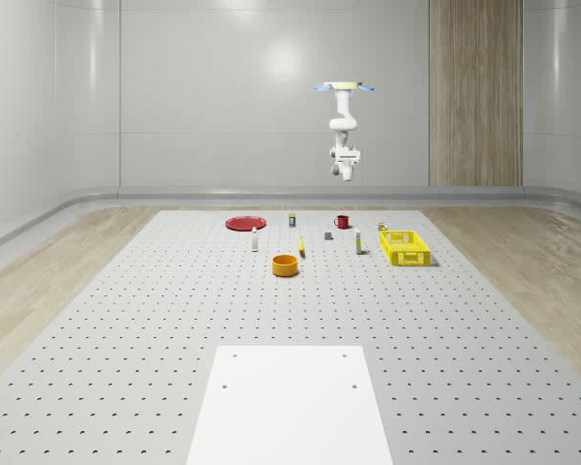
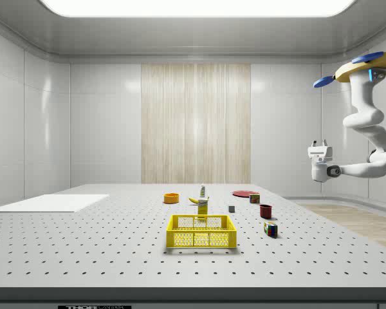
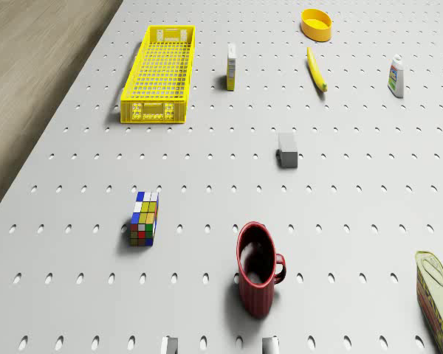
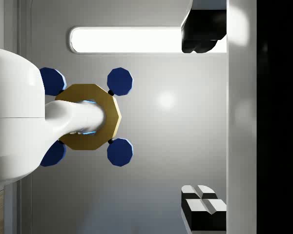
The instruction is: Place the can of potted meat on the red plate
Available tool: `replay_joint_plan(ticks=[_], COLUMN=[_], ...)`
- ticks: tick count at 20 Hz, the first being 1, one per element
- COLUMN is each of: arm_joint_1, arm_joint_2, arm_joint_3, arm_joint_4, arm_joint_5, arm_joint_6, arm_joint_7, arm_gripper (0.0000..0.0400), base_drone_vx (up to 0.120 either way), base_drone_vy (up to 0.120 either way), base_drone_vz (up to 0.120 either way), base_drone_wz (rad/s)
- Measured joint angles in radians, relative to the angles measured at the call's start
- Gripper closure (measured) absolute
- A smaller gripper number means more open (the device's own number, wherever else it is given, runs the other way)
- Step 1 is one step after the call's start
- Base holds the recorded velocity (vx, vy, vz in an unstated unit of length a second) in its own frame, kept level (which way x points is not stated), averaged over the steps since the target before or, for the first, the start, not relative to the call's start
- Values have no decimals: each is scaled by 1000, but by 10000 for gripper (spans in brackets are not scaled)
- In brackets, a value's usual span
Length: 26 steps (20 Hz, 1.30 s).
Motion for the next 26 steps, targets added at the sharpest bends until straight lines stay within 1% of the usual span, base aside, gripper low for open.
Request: replay_joint_plan(ticks=[3, 6, 9, 12, 15, 20, 26], arm_joint_1=[-2, -3, -4, -4, -5, -6, -7], arm_joint_2=[7, 25, 47, 65, 76, 84, 85], arm_joint_3=[1, 1, 2, 3, 3, 3, 4], arm_joint_4=[63, 128, 189, 236, 266, 289, 296], arm_joint_5=[1, 1, 1, 2, 2, 2, 2], arm_joint_6=[-53, -98, -135, -162, -178, -189, -190], arm_joint_7=[-1, -2, -2, -2, -2, -3, -3], arm_gripper=[0, 0, 0, 0, 0, 0, 0], base_drone_vx=[0, 0, 0, 0, 0, 0, 0], base_drone_vy=[0, 0, 0, 0, 0, -120, -120], base_drone_vz=[0, 0, 0, 0, 0, 0, 0], base_drone_wz=[0, 0, 0, 0, 0, 0, 0])
